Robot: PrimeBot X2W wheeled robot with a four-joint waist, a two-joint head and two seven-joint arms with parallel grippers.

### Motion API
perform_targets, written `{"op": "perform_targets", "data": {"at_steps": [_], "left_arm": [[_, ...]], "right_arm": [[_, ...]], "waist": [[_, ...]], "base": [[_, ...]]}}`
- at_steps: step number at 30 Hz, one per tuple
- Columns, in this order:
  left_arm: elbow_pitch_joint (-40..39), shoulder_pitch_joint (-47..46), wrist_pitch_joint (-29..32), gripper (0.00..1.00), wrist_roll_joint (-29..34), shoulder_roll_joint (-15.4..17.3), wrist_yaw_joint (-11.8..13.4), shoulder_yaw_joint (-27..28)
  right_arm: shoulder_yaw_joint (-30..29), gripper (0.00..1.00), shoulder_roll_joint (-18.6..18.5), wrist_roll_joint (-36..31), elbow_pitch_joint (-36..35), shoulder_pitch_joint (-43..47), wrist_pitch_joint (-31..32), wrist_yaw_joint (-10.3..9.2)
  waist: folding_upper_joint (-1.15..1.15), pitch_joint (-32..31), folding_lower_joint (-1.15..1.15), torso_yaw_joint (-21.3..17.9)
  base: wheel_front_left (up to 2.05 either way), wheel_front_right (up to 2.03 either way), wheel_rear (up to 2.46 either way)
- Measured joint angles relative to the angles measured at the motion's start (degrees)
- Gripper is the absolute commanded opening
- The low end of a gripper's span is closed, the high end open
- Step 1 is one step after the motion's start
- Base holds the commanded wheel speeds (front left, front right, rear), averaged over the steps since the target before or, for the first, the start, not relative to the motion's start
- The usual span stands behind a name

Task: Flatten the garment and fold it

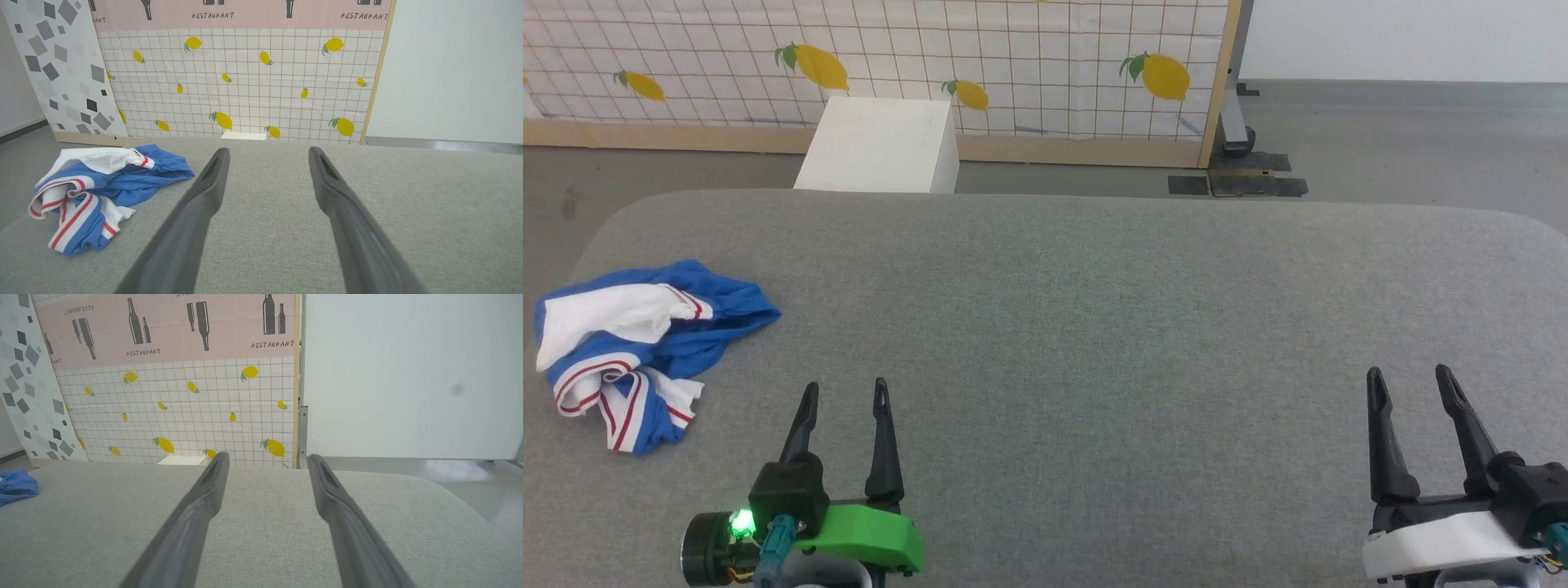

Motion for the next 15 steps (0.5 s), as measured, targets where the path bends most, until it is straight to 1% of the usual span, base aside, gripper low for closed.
{"op": "perform_targets", "data": {"at_steps": [9,15], "left_arm": [[0.3,-0.4,0.0,1.0,0.0,0.0,0.0,0.0],[0.5,-1.4,0.0,1.0,0.2,-0.1,0.0,0.7]], "right_arm": [[-0.3,1.0,0.0,0.0,-0.1,0.0,0.0,0.0],[-0.4,1.0,0.0,0.0,-0.6,0.0,0.0,0.0]], "waist": [[0.0,0.3,0.0,1.1],[0.0,0.8,0.0,5.0]], "base": [[0.0,0.0,0.0],[0.0,0.0,0.0]]}}
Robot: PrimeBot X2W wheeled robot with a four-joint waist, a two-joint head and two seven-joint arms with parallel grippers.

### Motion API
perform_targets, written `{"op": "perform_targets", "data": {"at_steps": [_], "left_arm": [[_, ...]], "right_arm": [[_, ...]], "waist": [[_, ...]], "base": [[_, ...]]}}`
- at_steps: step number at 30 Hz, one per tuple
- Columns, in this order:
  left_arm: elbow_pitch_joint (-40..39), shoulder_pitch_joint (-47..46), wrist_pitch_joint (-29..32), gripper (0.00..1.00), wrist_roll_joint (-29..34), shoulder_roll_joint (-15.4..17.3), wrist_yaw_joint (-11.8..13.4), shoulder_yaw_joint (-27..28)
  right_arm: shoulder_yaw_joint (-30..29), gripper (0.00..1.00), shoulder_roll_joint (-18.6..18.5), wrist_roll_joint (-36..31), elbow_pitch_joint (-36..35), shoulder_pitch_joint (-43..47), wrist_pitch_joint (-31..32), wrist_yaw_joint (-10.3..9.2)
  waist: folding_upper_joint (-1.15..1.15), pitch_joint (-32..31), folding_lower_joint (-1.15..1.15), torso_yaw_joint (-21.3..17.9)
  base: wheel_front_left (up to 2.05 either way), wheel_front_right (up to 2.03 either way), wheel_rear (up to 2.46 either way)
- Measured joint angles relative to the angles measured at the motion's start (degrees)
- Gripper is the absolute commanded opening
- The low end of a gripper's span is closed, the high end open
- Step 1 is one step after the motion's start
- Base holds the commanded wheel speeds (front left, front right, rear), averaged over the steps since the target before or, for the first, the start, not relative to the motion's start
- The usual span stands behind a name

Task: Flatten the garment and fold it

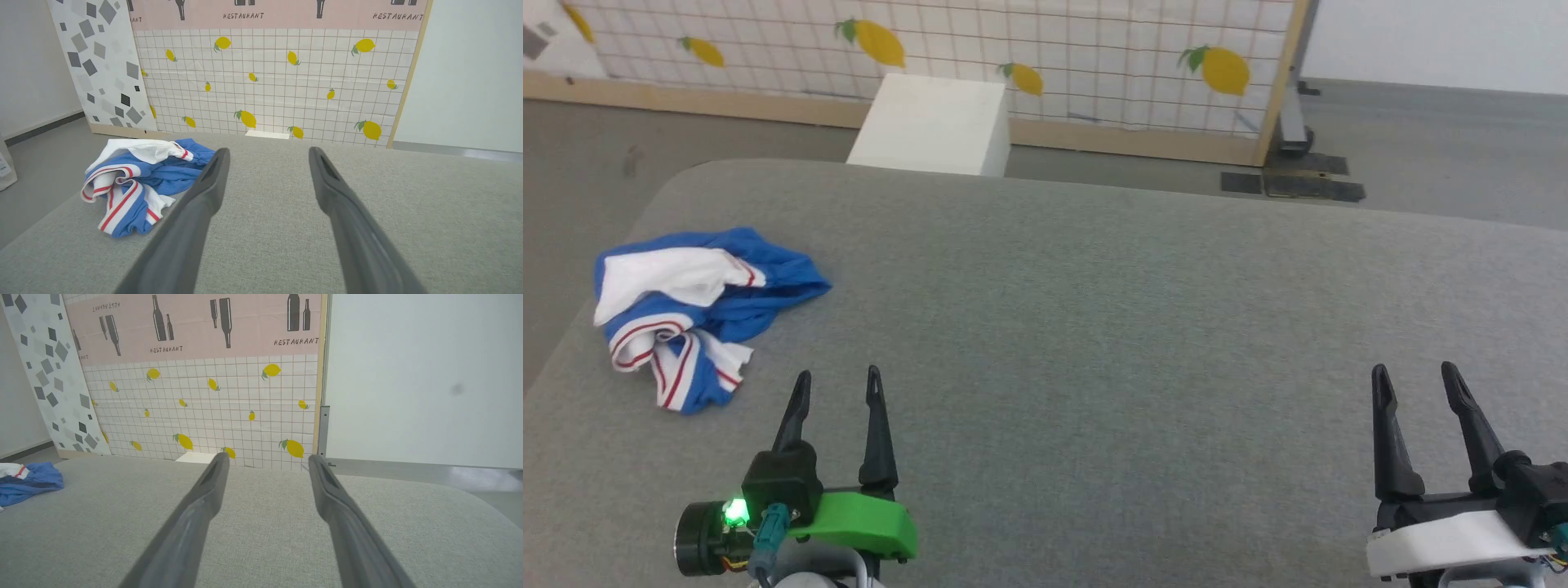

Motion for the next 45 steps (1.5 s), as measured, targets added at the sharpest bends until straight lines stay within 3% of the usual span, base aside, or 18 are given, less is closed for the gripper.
{"op": "perform_targets", "data": {"at_steps": [27,32,39,45], "left_arm": [[0.1,-0.3,0.0,1.0,-0.1,-0.1,1.4,4.5],[0.4,-0.3,0.0,1.0,-0.1,-0.1,1.4,4.7],[1.1,-0.7,0.0,1.0,0.5,0.0,1.3,4.7],[3.6,-11.2,0.0,1.0,1.1,3.3,-2.2,6.1]], "right_arm": [[0.5,1.0,0.0,-1.1,-1.0,0.0,0.0,0.0],[0.9,1.0,0.0,-1.2,-1.0,-0.1,0.0,0.0],[0.8,1.0,0.1,-1.3,-1.1,-0.1,0.0,0.0],[0.8,1.0,0.1,-2.5,-1.4,-0.3,0.0,0.0]], "waist": [[0.0,1.6,0.0,20.1],[0.0,1.9,0.0,21.6],[0.0,2.3,0.0,20.9],[0.0,4.0,0.0,20.6]], "base": [[0.0,0.0,0.0],[0.0,0.0,0.0],[0.0,0.0,0.0],[0.0,0.0,0.0]]}}
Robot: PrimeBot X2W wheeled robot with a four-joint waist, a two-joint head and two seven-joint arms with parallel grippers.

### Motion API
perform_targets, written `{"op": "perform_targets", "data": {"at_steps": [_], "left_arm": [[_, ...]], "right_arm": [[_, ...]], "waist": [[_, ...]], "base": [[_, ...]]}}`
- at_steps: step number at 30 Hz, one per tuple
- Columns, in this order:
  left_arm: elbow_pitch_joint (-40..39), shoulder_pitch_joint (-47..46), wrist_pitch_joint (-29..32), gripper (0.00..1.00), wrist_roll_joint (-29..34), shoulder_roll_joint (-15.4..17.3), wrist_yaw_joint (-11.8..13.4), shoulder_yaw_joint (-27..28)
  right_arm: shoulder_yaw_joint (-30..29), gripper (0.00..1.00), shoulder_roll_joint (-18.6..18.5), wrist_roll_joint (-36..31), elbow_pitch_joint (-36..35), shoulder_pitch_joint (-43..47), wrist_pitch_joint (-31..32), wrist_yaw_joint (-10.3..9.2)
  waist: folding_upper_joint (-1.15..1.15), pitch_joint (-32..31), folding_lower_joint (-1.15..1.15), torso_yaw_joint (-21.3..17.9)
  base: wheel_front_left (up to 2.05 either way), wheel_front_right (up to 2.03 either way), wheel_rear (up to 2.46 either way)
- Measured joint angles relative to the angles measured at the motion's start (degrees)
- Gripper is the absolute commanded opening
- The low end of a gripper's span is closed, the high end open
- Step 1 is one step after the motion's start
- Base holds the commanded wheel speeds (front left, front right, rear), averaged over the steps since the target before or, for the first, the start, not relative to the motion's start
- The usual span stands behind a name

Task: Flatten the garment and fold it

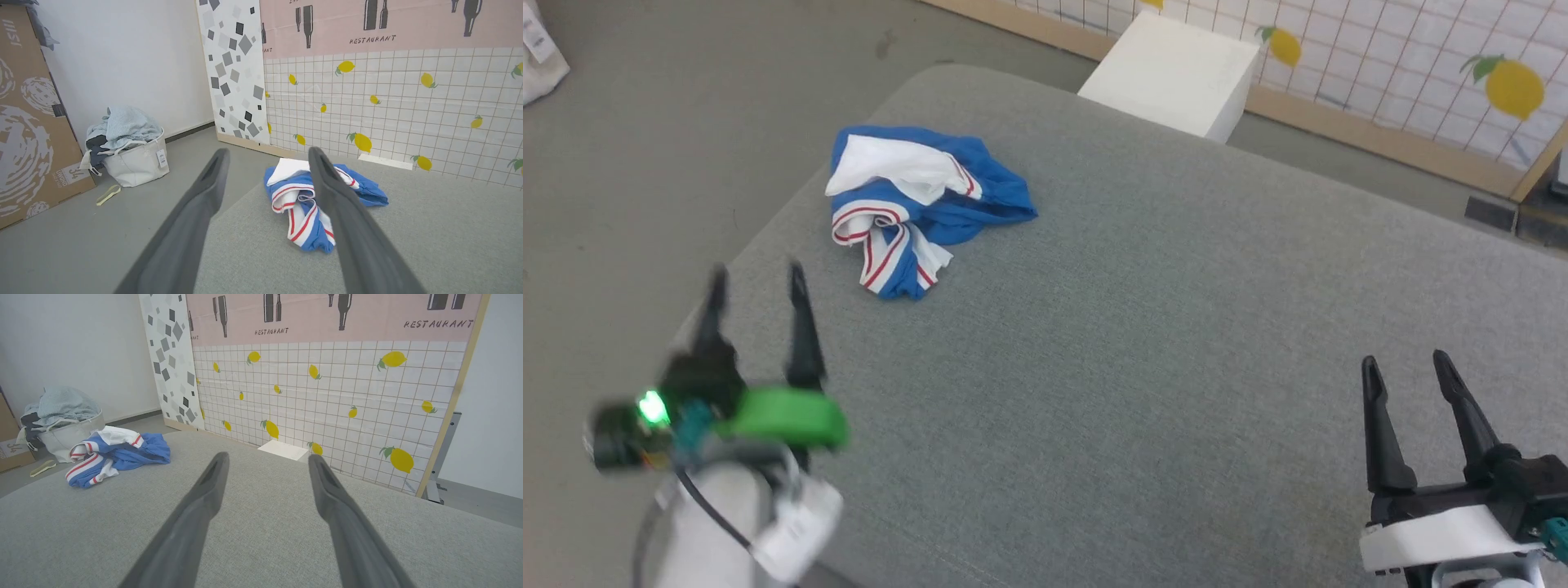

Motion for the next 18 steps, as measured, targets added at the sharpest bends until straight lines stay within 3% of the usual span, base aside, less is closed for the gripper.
{"op": "perform_targets", "data": {"at_steps": [10,13,18], "left_arm": [[15.3,-23.7,1.1,1.0,-1.8,9.8,-6.8,3.1],[20.9,-30.4,6.9,1.0,-3.7,12.9,-9.2,3.3],[28.8,-39.7,20.0,1.0,-9.4,18.4,-11.1,2.0]], "right_arm": [[-0.4,1.0,0.0,-3.1,-1.9,-4.6,0.0,0.0],[-0.5,1.0,0.0,-4.0,-2.6,-6.1,0.0,0.0],[-1.2,1.0,0.0,-5.2,-4.0,-9.4,0.0,0.0]], "waist": [[0.0,5.9,0.0,-3.0],[0.0,8.5,0.01,-4.5],[0.0,12.9,0.01,-7.1]], "base": [[0.0,0.0,0.0],[0.0,0.0,0.0],[0.0,0.0,0.0]]}}
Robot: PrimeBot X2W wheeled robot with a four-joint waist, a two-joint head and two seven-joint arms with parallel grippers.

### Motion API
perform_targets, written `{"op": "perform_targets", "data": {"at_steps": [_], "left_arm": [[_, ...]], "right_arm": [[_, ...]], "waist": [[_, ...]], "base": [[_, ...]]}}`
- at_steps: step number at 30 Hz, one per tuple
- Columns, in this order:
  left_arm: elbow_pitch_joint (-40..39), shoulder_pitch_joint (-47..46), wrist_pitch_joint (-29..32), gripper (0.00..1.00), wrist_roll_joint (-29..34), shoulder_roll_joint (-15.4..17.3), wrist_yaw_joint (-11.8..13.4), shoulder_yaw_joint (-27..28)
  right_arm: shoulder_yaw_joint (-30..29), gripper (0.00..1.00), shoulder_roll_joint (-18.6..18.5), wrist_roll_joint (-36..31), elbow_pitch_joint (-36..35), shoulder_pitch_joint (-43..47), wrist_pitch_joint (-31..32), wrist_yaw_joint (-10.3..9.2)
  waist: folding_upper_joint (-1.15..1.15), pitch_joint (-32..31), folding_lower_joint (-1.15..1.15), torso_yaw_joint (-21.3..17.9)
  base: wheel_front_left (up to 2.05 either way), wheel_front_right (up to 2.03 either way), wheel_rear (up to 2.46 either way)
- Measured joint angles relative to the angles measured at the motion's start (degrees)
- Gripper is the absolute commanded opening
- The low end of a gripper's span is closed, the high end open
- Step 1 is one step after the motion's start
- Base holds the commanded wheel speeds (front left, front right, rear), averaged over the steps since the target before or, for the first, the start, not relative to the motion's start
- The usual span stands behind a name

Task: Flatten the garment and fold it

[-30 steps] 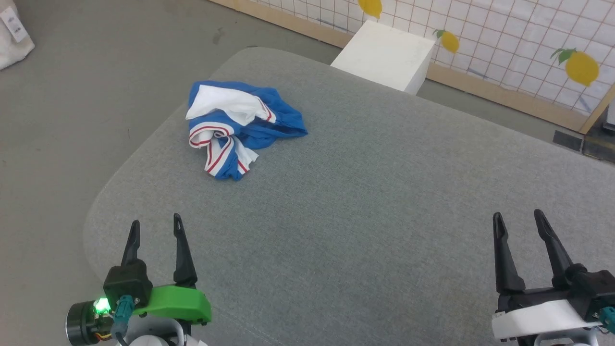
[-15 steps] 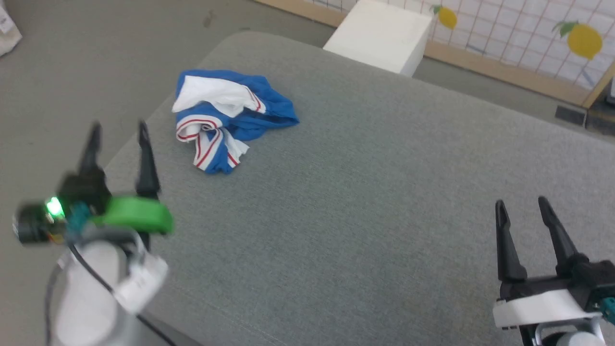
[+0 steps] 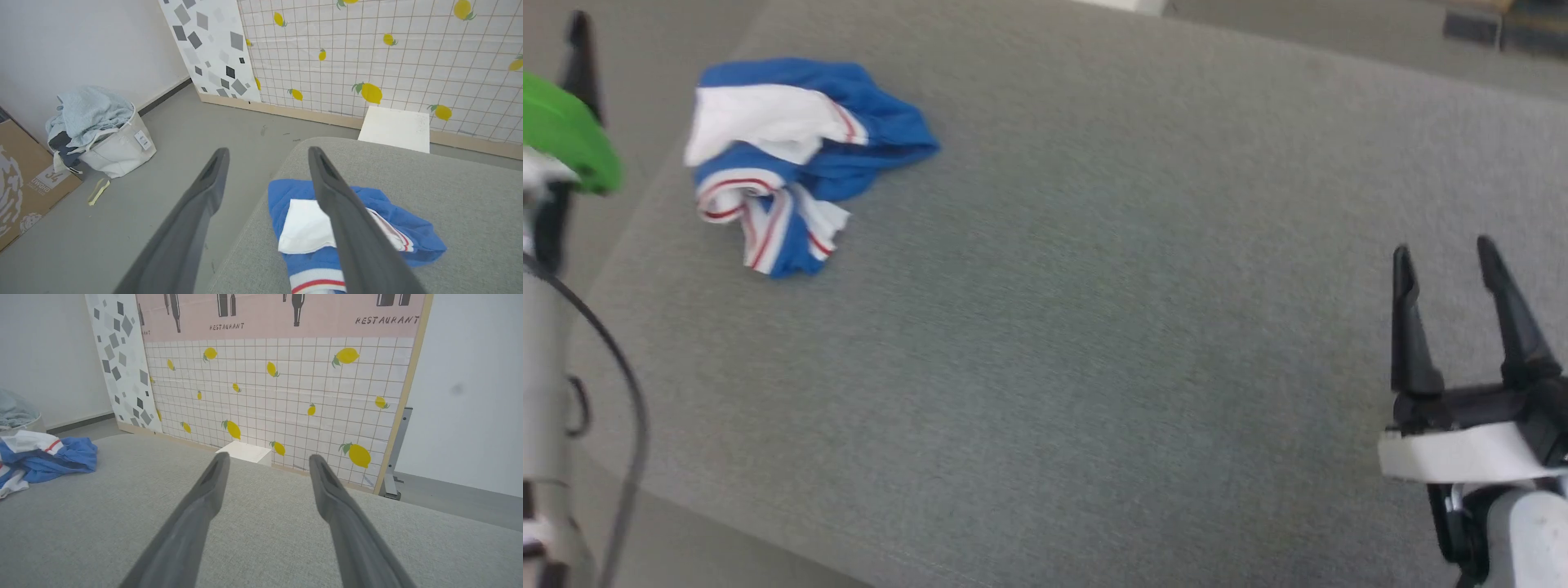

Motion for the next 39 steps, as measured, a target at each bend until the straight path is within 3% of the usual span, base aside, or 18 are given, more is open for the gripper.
{"op": "perform_targets", "data": {"at_steps": [2,6,12,16,20,28,30,39], "left_arm": [[2.2,-2.8,5.1,1.0,-3.2,1.7,0.0,-0.7],[2.7,-6.2,18.0,1.0,-15.5,4.4,-0.2,-4.2],[1.3,-6.7,33.2,1.0,-27.7,15.4,-0.3,-10.1],[1.0,-6.7,37.3,1.0,-32.4,18.8,-0.3,-11.5],[1.6,-6.5,40.4,1.0,-34.1,19.2,-0.3,-15.0],[5.2,-6.4,40.3,1.0,-34.2,20.6,-0.3,-18.8],[5.3,-6.4,39.6,0.0,-34.4,21.0,-0.3,-19.7],[5.3,-6.3,34.5,0.0,-34.6,21.9,-0.3,-26.0]], "right_arm": [[-0.1,1.0,0.0,-0.5,-0.7,-1.2,0.0,0.0],[-0.4,1.0,0.0,-0.9,-2.2,-3.3,0.0,0.0],[-0.7,1.0,0.0,-1.3,-4.7,-5.7,0.0,0.0],[-0.7,1.0,0.0,-1.6,-6.1,-7.0,0.0,0.0],[-1.3,1.0,0.0,-1.9,-7.1,-7.2,0.0,0.0],[-0.6,1.0,0.0,-2.4,-7.2,-8.1,0.0,0.0],[-0.7,1.0,0.0,-2.5,-7.2,-8.1,0.0,0.0],[-0.2,1.0,0.0,-2.3,-5.2,-7.9,0.0,0.0]], "waist": [[0.0,1.8,0.0,-1.0],[0.0,5.8,0.0,-3.3],[0.0,11.7,0.0,-6.8],[0.0,15.2,0.0,-9.1],[0.0,18.4,0.0,-11.0],[0.01,22.1,-0.01,-13.9],[0.01,22.3,-0.01,-14.3],[0.0,18.2,0.0,-14.1]], "base": [[0.0,0.0,0.0],[0.0,0.0,0.0],[0.0,0.0,0.0],[0.0,0.0,0.0],[0.0,0.0,0.0],[0.0,0.0,0.0],[0.0,0.0,0.0],[0.0,0.0,0.0]]}}
